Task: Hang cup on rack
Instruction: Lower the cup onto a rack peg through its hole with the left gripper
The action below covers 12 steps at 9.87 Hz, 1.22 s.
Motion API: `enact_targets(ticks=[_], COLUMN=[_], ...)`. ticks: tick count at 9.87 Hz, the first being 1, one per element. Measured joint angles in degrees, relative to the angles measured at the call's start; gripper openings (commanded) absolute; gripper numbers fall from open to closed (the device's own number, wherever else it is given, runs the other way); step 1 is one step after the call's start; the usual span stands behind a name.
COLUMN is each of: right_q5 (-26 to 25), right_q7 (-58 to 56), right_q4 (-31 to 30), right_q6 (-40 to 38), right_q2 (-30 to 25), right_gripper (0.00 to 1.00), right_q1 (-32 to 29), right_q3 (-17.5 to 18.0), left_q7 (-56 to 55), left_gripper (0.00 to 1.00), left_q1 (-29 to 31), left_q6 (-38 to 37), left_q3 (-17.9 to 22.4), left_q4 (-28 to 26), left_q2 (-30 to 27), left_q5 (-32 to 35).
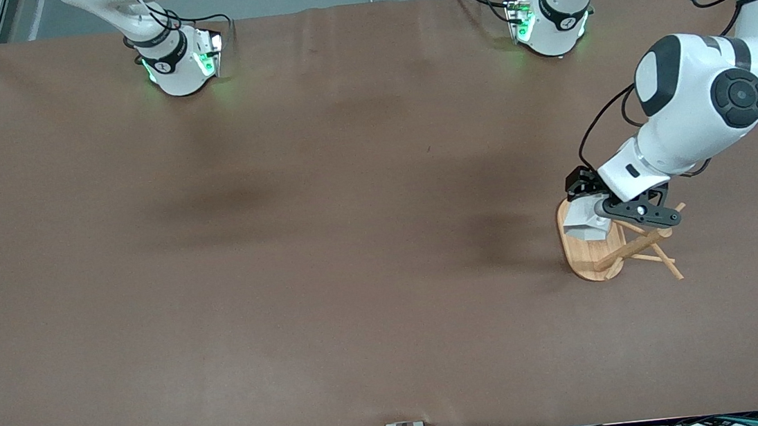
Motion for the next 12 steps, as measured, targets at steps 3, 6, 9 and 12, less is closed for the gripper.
enact_targets(ticks=[3,6,9,12], right_q5=[0.0,0.0,0.0,0.0], right_q7=[0.0,0.0,0.0,0.0], right_q4=[-0.11,-0.17,-0.27,-0.38], right_q6=[0.0,0.07,0.07,0.11], right_q2=[0.0,0.0,0.0,0.0], right_gripper=[1.0,1.0,1.0,1.0], right_q1=[-0.07,-0.07,-0.07,-0.07], right_q3=[-0.01,0.0,-0.02,-0.13], left_q7=[1.66,1.66,1.86,1.87], left_gripper=[0.0,0.0,0.01,0.12], left_q1=[-0.16,-0.32,-0.37,-1.0], left_q6=[0.05,0.13,0.44,1.14], left_q3=[0.91,1.22,2.58,3.84], left_q4=[0.53,0.81,0.87,1.35], left_q2=[0.05,0.26,1.05,1.79], left_q5=[0.0,0.0,0.0,-0.74])
